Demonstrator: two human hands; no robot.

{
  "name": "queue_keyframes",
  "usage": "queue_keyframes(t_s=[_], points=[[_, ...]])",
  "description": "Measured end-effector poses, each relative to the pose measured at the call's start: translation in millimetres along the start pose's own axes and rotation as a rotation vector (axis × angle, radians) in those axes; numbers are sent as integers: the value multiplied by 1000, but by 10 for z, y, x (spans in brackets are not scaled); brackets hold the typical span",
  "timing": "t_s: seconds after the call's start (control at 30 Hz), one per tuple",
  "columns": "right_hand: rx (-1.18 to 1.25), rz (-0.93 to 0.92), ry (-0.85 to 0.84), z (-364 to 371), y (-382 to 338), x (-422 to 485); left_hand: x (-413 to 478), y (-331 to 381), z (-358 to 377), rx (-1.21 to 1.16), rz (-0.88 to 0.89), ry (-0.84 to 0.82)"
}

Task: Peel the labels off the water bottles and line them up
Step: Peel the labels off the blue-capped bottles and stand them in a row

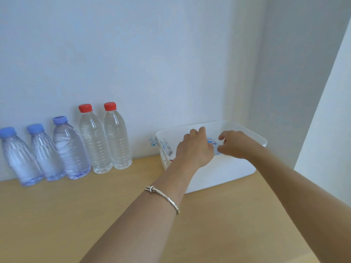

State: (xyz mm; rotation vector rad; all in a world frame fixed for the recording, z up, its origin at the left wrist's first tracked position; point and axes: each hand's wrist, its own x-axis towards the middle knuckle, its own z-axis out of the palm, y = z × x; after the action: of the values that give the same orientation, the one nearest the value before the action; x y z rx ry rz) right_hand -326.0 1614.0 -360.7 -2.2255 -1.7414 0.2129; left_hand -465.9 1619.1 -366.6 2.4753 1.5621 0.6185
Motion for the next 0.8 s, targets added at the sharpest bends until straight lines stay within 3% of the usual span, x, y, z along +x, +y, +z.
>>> queue_keyframes(t_s=[0.3, 0.53, 0.63, 0.8], points=[[-217, 96, -205, 71, 44, 434, 33, -45, 130, -232, -163, -222], [-433, 251, -428, 268, 222, 894, -5, -39, 171, -260, -178, -260], [-483, 213, -508, 385, 321, 1085, 12, -55, 189, -268, -183, -257], [-415, 191, -440, 287, 91, 686, 23, -74, 212, -265, -179, -251]])
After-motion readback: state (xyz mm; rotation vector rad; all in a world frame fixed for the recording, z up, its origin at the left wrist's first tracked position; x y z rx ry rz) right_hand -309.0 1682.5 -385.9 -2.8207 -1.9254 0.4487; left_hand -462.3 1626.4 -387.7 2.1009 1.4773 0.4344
